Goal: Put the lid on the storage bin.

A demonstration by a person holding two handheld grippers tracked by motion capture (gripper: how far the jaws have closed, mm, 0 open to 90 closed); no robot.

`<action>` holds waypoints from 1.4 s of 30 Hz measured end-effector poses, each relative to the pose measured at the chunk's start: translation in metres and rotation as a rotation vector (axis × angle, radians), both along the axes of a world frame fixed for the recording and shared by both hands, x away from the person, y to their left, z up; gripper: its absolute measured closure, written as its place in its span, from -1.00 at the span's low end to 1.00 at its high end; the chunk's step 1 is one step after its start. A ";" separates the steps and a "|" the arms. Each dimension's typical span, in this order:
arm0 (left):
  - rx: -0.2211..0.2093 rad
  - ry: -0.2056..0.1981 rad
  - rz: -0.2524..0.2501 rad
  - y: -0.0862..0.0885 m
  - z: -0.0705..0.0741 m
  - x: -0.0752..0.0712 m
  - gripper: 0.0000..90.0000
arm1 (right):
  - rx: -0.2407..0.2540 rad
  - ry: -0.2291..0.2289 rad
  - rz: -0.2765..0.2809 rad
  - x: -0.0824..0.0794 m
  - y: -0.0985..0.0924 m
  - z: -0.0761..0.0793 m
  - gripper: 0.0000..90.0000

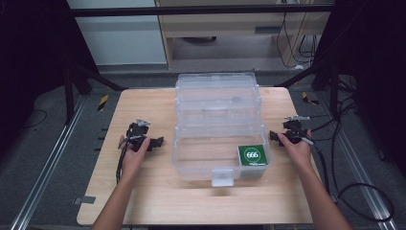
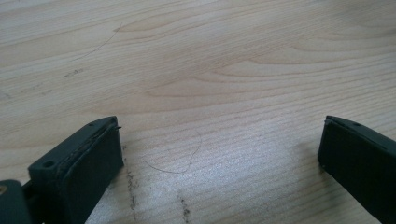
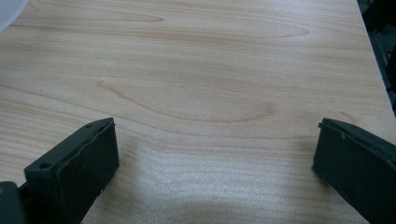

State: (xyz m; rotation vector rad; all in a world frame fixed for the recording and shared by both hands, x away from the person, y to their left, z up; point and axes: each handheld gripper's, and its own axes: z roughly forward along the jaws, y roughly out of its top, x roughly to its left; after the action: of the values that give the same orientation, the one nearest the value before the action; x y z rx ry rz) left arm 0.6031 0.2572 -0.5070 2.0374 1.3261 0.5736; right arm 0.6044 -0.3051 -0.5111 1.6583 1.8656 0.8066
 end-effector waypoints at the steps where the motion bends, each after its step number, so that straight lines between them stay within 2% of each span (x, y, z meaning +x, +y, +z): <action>1: 0.000 0.000 0.000 0.000 0.000 0.000 -1.00 | 0.000 0.001 0.003 0.000 0.000 0.000 -0.99; 4: -0.001 0.000 0.001 0.000 0.000 0.000 -1.00 | 0.000 0.001 0.012 0.000 -0.001 0.000 -0.99; 6: -0.003 0.003 -0.010 0.001 0.000 -0.001 -1.00 | -0.005 0.018 0.066 -0.003 -0.004 0.002 -0.96; 8: 0.004 0.029 -0.049 0.002 0.003 -0.004 -1.00 | -0.033 0.034 0.096 -0.006 -0.007 0.007 -0.85; 9: 0.004 0.029 -0.049 0.002 0.003 -0.004 -0.96 | -0.033 0.034 0.096 -0.006 -0.007 0.007 -0.85; 10: 0.013 0.036 -0.068 0.004 0.006 -0.006 -0.96 | -0.073 0.033 0.119 -0.009 -0.008 0.010 -0.88; 11: 0.026 0.043 -0.089 0.006 0.011 -0.011 -0.92 | -0.146 0.031 0.167 -0.015 -0.011 0.018 -0.84; 13: 0.044 0.045 -0.119 0.007 0.020 -0.018 -0.90 | -0.160 0.048 0.208 -0.021 -0.014 0.028 -0.84; 15: 0.066 0.030 -0.155 0.006 0.031 -0.027 -0.90 | -0.191 0.080 0.244 -0.026 -0.016 0.040 -0.82; 17: 0.080 0.027 -0.190 0.004 0.043 -0.036 -0.91 | -0.218 0.084 0.270 -0.032 -0.016 0.054 -0.81; 22: 0.096 -0.001 -0.286 -0.008 0.074 -0.060 -0.91 | -0.261 0.053 0.350 -0.043 -0.007 0.094 -0.76; 23: 0.096 -0.001 -0.286 -0.008 0.074 -0.060 -0.91 | -0.272 0.043 0.364 -0.045 -0.005 0.101 -0.74; 24: 0.097 -0.011 -0.316 -0.012 0.085 -0.068 -0.91 | -0.272 0.043 0.364 -0.045 -0.005 0.101 -0.74; 25: 0.095 -0.017 -0.334 -0.015 0.093 -0.073 -0.91 | -0.289 0.026 0.390 -0.049 0.000 0.114 -0.73; 26: 0.097 -0.025 -0.372 -0.020 0.105 -0.082 -0.91 | -0.303 0.009 0.424 -0.052 0.007 0.131 -0.68; 29: 0.102 -0.042 -0.426 -0.032 0.122 -0.096 -0.92 | -0.341 -0.011 0.479 -0.056 0.020 0.157 -0.54; 30: 0.103 -0.049 -0.441 -0.037 0.127 -0.100 -0.92 | -0.346 -0.020 0.506 -0.056 0.024 0.165 -0.46; 31: 0.103 -0.049 -0.441 -0.037 0.127 -0.100 -0.92 | -0.346 -0.020 0.506 -0.056 0.024 0.165 -0.46; 32: 0.101 -0.049 -0.477 -0.048 0.136 -0.107 -0.93 | -0.315 -0.044 0.558 -0.057 0.036 0.184 -0.37; 33: 0.101 -0.049 -0.477 -0.048 0.136 -0.107 -0.93 | -0.315 -0.044 0.558 -0.057 0.036 0.184 -0.37; 34: 0.125 -0.053 -0.514 -0.058 0.143 -0.113 -0.93 | -0.314 -0.071 0.598 -0.056 0.046 0.198 -0.26; 37: 0.157 -0.056 -0.560 -0.073 0.151 -0.120 -0.90 | -0.361 -0.095 0.658 -0.054 0.064 0.215 -0.14; 39: 0.171 -0.051 -0.584 -0.081 0.154 -0.124 -0.90 | -0.385 -0.096 0.696 -0.050 0.073 0.222 -0.08; 41: 0.168 -0.050 -0.593 -0.085 0.155 -0.126 -0.90 | -0.400 -0.092 0.707 -0.048 0.077 0.225 -0.05; 42: 0.167 -0.048 -0.610 -0.092 0.156 -0.127 -0.89 | -0.431 -0.091 0.734 -0.043 0.084 0.230 0.00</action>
State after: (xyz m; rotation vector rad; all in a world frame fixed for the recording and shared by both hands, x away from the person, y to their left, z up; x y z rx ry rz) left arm 0.4759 0.1657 -0.3511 2.3912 0.5829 0.4530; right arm 0.5610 -0.2208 -0.2809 0.6541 2.3898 0.6548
